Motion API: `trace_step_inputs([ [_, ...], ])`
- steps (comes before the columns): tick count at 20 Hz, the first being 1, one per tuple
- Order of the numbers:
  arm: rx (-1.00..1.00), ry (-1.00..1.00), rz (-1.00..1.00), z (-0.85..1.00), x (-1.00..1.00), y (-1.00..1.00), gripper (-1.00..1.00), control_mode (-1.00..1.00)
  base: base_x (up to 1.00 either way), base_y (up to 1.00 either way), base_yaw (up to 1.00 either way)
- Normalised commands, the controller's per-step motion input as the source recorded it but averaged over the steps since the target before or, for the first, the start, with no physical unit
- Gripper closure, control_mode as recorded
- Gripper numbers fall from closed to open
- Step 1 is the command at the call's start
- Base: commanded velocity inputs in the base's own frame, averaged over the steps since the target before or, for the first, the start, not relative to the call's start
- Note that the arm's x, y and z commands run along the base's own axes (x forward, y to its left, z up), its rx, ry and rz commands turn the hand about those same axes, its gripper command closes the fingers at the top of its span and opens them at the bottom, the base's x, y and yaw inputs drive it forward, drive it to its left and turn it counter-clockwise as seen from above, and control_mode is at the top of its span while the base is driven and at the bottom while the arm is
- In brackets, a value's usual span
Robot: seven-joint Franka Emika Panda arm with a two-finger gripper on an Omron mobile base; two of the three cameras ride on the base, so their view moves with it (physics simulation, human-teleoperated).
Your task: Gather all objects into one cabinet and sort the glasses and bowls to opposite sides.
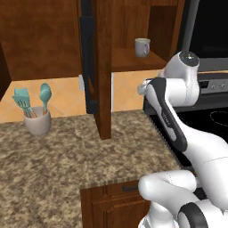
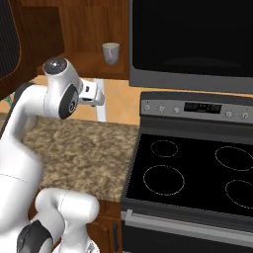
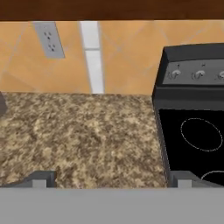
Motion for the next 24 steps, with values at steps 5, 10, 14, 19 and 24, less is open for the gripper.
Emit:
trace_step_inputs([
  [5,0.02,-0.56,0.04,0.5,0.42,-0.1,-1.0,-1.0,0.0,0.0,0.0],
  [10,0.05,-0.23,0.01,0.58,0.78,-0.05,-1.0,-1.0,0.0,0.0,0.0],
  [14,0.01,-0.03,-0.05,0.67,0.82,0.0,-1.0,-1.0,0.0,0.0,0.0],
  [19,0.0,0.0,-0.12,0.66,0.64,0.0,-1.0,-1.0,0.0,0.0,0.0],
  [24,0.0,0.01,-0.02,0.02,0.11,0.05,-1.0,-1.0,0.0,0.0,0.0],
])
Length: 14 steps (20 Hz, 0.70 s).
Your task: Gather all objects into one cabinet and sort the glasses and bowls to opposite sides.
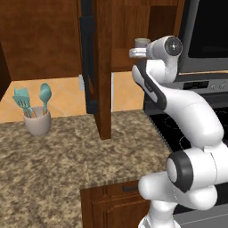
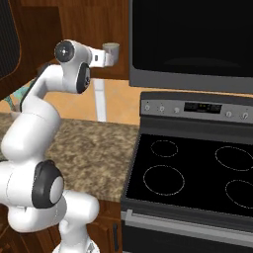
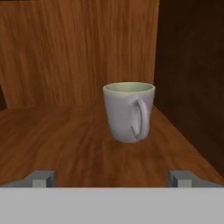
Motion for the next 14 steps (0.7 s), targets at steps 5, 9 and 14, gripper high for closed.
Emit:
trace_step_inputs([
  [5,-0.03,0.06,0.0,0.06,0.4,-0.14,-1.0,-1.0,0.0,0.0,0.0],
  [9,-0.1,0.16,0.03,0.0,0.47,-0.55,-1.0,-1.0,0.0,0.0,0.0],
  [14,0.0,0.0,0.0,0.02,0.0,-0.02,-1.0,-1.0,0.0,0.0,0.0],
])
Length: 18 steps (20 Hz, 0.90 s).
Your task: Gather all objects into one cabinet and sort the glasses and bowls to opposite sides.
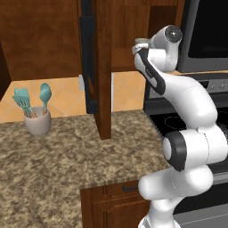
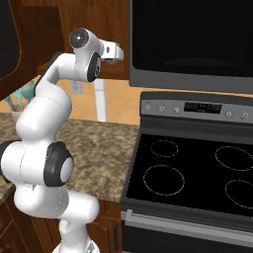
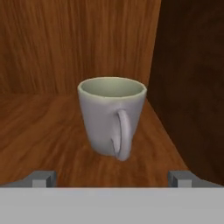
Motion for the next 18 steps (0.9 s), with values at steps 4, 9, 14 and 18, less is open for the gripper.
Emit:
trace_step_inputs([
  [4,0.0,0.0,0.0,0.07,0.15,0.0,-1.0,-1.0,0.0,0.0,0.0],
  [9,0.01,0.0,-0.02,0.0,0.41,-0.03,-1.0,-1.0,0.0,0.0,0.0],
  [14,0.0,0.0,-0.07,0.0,0.3,0.0,-1.0,-1.0,0.0,0.0,0.0],
  [18,0.0,0.0,-0.06,0.0,0.21,-0.02,-1.0,-1.0,0.0,0.0,0.0],
])
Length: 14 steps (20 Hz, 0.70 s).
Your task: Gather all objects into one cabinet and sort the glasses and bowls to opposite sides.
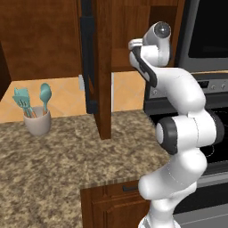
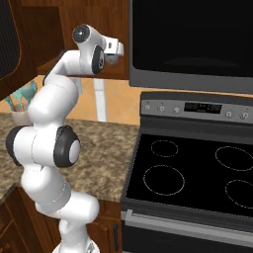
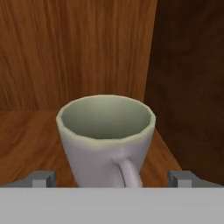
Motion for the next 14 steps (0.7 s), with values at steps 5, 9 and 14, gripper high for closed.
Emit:
trace_step_inputs([
  [5,0.0,0.0,0.0,0.0,0.0,-0.03,-1.0,-1.0,0.0,0.0,0.0],
  [9,0.03,0.0,0.0,0.0,0.05,-0.27,-1.0,-1.0,0.0,0.0,0.0],
  [14,0.03,0.0,0.0,0.0,0.1,-0.27,-1.0,-1.0,0.0,0.0,0.0],
])
